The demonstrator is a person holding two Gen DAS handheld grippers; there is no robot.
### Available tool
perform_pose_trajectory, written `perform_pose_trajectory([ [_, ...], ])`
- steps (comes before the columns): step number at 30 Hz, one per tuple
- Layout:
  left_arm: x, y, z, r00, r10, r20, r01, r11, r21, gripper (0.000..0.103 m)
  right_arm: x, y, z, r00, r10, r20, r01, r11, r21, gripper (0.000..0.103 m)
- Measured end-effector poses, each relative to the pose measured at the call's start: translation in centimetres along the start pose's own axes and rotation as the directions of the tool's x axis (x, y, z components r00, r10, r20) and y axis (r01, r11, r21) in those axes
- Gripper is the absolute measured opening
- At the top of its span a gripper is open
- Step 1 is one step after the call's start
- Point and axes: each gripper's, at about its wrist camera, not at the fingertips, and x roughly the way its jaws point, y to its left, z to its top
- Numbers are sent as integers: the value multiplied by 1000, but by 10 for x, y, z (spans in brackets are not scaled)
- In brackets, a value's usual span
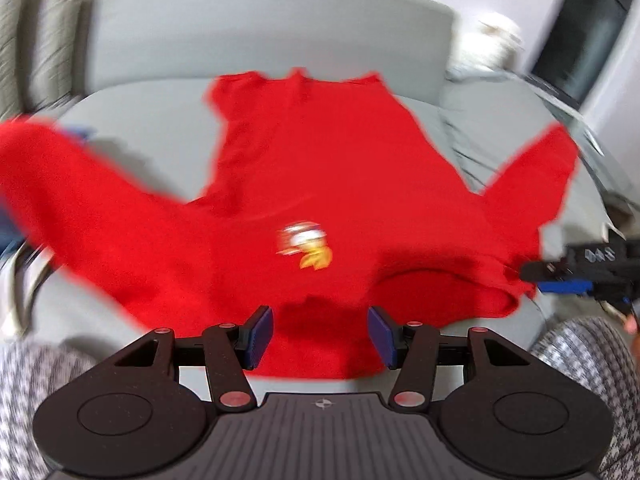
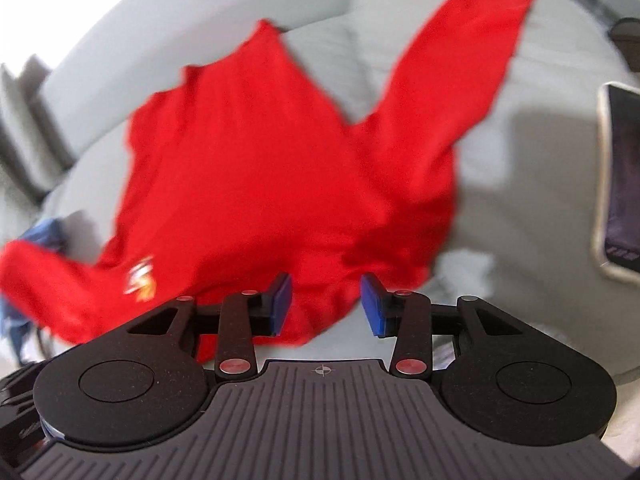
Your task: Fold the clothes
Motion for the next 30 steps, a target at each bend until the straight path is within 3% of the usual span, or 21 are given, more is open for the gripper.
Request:
perform_pose_trajectory([
  [3, -8, 8, -8, 999, 21, 28, -20, 999, -40, 48, 0, 8, -2, 1000, 17, -2, -17, 999, -46, 44],
  [6, -13, 0, -19, 998, -24, 50, 24, 1000, 2, 45, -2, 8, -4, 1000, 26, -7, -26, 995, -94, 44],
  [10, -8, -29, -22, 994, -90, 66, 79, 985, 152, 47, 0, -7, -6, 999, 28, -40, -28, 1000, -8, 44],
  [14, 10, -54, -23, 996, -76, 38, 60, 947, 315, 51, 4, -14, -10, 999, 30, -45, -26, 996, 80, 44],
  [18, 24, -54, -25, 998, -61, 6, 56, 942, 330, 49, 14, -9, -13, 998, 36, -52, -31, 995, 93, 44],
  [21, 36, -53, -25, 999, -42, -9, 42, 941, 335, 42, 23, -1, -13, 999, 1, -39, 2, 998, 63, 40],
  [24, 43, -53, -28, 998, -58, -39, 68, 938, 339, 22, 30, 6, -11, 999, -37, -34, 37, 999, 7, 12],
  [26, 43, -54, -28, 997, -66, -48, 78, 934, 349, 10, 34, 9, -11, 997, -60, -39, 59, 998, -31, 8],
  [30, 41, -52, -25, 993, -83, -83, 106, 938, 331, 4, 34, 6, -14, 995, -87, -49, 85, 996, -37, 5],
])
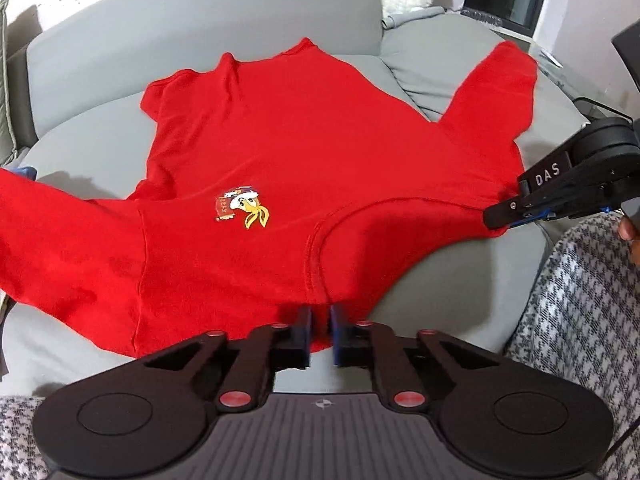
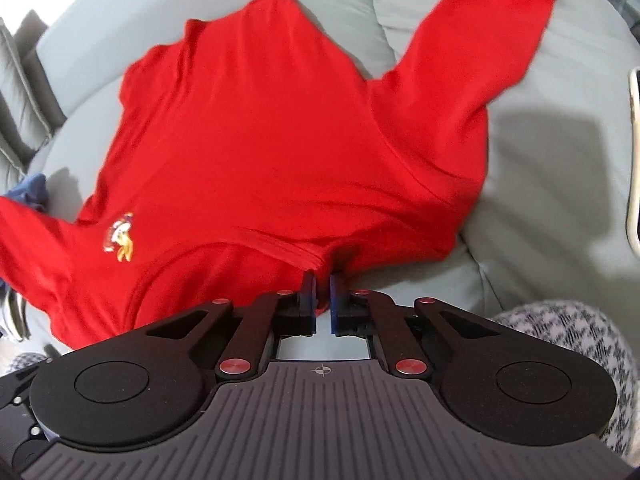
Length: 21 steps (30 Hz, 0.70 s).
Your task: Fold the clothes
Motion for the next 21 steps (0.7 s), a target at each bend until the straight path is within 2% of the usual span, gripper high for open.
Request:
perform_pose_trajectory([
  [4, -14, 5, 0, 1000, -13, -18, 13, 1000, -6, 4, -15, 6, -7, 1000, -10, -1, 10, 998, -58, 4],
  [6, -4, 9, -2, 998, -13, -64, 13, 1000, -10, 4, -18, 10, -11, 1000, -28, -12, 26, 995, -97, 4],
  [9, 8, 16, -4, 996, -29, -79, 25, 998, -57, 6, -5, 15, -15, 996, -66, -54, 59, 989, -135, 4],
  [10, 7, 16, -4, 997, -30, -75, 26, 998, -58, 10, -1, 18, -14, 995, -77, -59, 68, 987, -145, 5],
  [11, 5, 16, -5, 997, -30, -68, 26, 998, -57, 16, 2, 20, -14, 994, -85, -63, 75, 986, -152, 8],
  [12, 2, 16, -5, 998, -30, -59, 26, 998, -60, 18, 0, 21, -13, 994, -86, -64, 75, 985, -153, 12],
  [14, -8, 18, -6, 999, -19, -35, 16, 997, -78, 38, -8, 21, -11, 995, -75, -72, 63, 986, -155, 32],
  [15, -14, 20, -6, 1000, -11, -20, 9, 996, -91, 41, -10, 21, -11, 995, -71, -75, 59, 986, -156, 37],
  [19, -29, 25, -3, 1000, -4, 29, 8, 991, -131, 51, -35, 18, -9, 998, -52, -35, 46, 986, -160, 44],
  [21, -35, 28, 1, 998, 29, 53, -20, 987, -162, 56, -46, 18, -8, 999, -50, -7, 48, 984, -170, 45],
])
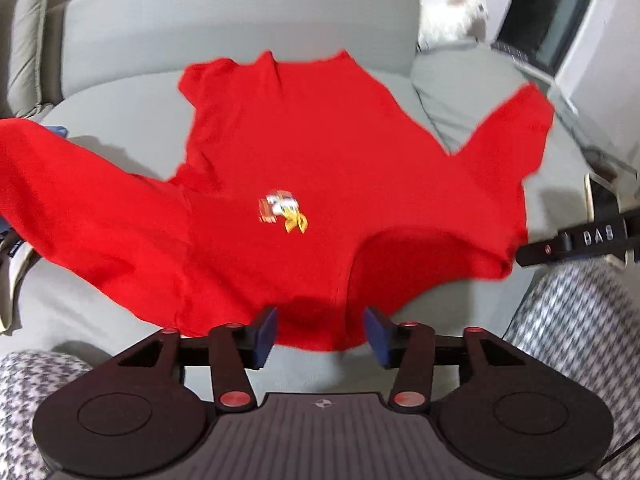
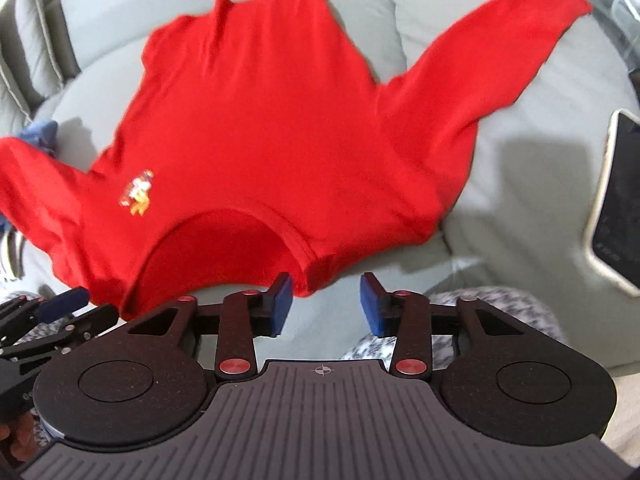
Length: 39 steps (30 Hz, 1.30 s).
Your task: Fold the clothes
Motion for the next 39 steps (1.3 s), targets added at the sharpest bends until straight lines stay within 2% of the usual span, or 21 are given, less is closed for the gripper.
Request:
perform_pose_trajectory([
  [3, -1, 5, 2, 999, 55, 0, -55, 998, -25, 59, -6, 2, 0, 1000, -12, 27, 12, 1000, -14, 45],
  [6, -3, 11, 0, 997, 76, 0, -76, 996, -44, 59, -6, -4, -4, 999, 1, 33, -1, 1000, -2, 45],
  [9, -5, 14, -3, 995, 102, 8, -102, 993, -54, 55, -4, -8, -10, 999, 20, 38, -21, 1000, 14, 45],
  [13, -5, 6, 1, 995, 103, 9, -103, 994, -41, 55, -1, -12, -18, 998, 15, 55, -16, 1000, 10, 24],
  [15, -3, -1, 8, 995, 102, 12, -101, 995, -25, 56, 1, -13, -19, 998, 17, 55, -17, 1000, 14, 22],
  [20, 8, -15, 28, 993, 116, 19, -116, 993, -5, 60, 6, 1, 2, 998, 8, 64, -4, 998, -57, 23],
  [27, 39, -21, 47, 992, 123, 20, -123, 992, -20, 60, 29, 25, 35, 997, 10, 72, -2, 995, -104, 23],
  [30, 62, -20, 41, 990, 133, -41, -134, 991, -13, 59, 44, 29, 40, 998, 2, 67, 5, 995, -102, 23],
  [33, 74, -20, 27, 984, 131, -117, -130, 991, 14, 60, 68, 25, 33, 1000, -23, -20, 21, 995, -95, 24],
  [34, 69, -24, 19, 987, 134, -90, -130, 990, 47, 60, 69, 24, 29, 1000, -18, -10, 17, 995, -100, 24],
  [39, 57, -25, 13, 985, 113, -131, -106, 993, 57, 59, 56, 15, 10, 999, -22, -29, 19, 997, -76, 22],
])
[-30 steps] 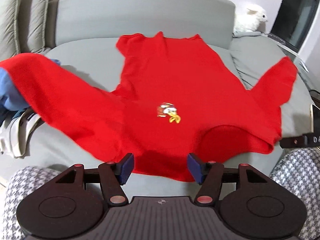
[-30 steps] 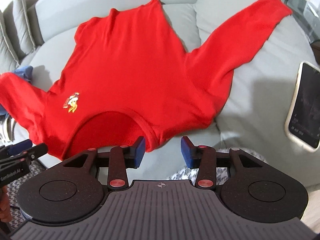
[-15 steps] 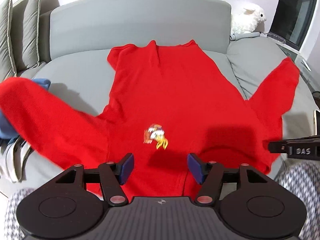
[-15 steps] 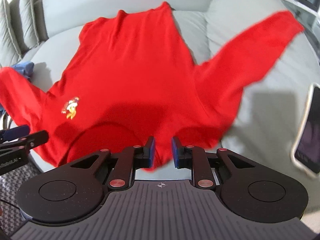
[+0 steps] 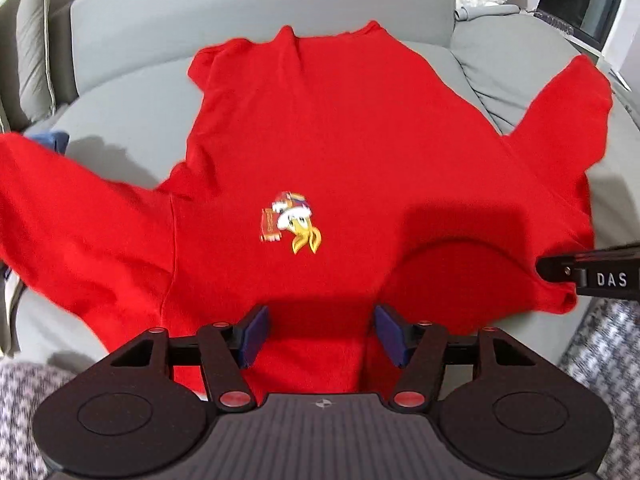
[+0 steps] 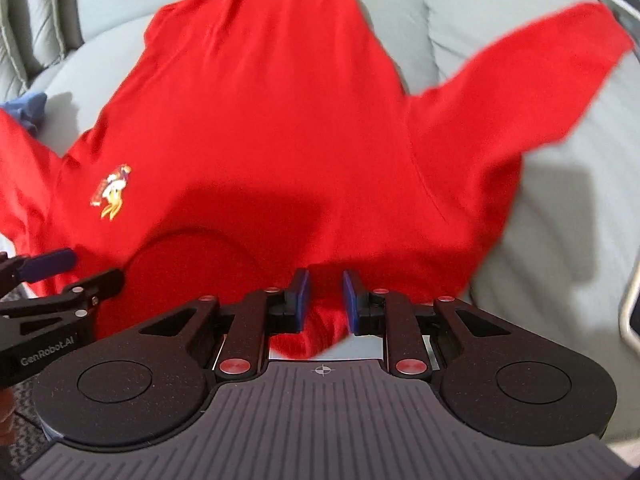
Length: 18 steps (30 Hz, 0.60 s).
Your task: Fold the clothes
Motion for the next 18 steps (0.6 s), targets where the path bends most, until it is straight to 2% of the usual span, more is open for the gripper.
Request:
perform_pose_trajectory([
  [4, -14, 8, -4, 994, -26, -108, 28, 999, 20, 59, -12, -10, -7, 1000, 1, -26, 0, 999, 39, 22],
  [5, -16, 11, -2, 993, -33, -109, 34, 999, 6, 59, -17, -13, -7, 999, 5, -32, -4, 999, 50, 22],
  [7, -22, 22, 4, 996, -47, -80, 44, 998, -35, 59, -28, -19, -5, 999, 16, -32, -14, 997, 72, 24],
  [12, -30, 51, 43, 998, -42, 43, 48, 988, -146, 60, -47, -15, 33, 999, 22, 42, -24, 998, 56, 25],
  [18, -8, 83, 92, 995, -41, 87, 59, 977, -204, 61, -42, 9, 92, 993, 50, 110, -51, 999, 10, 27],
])
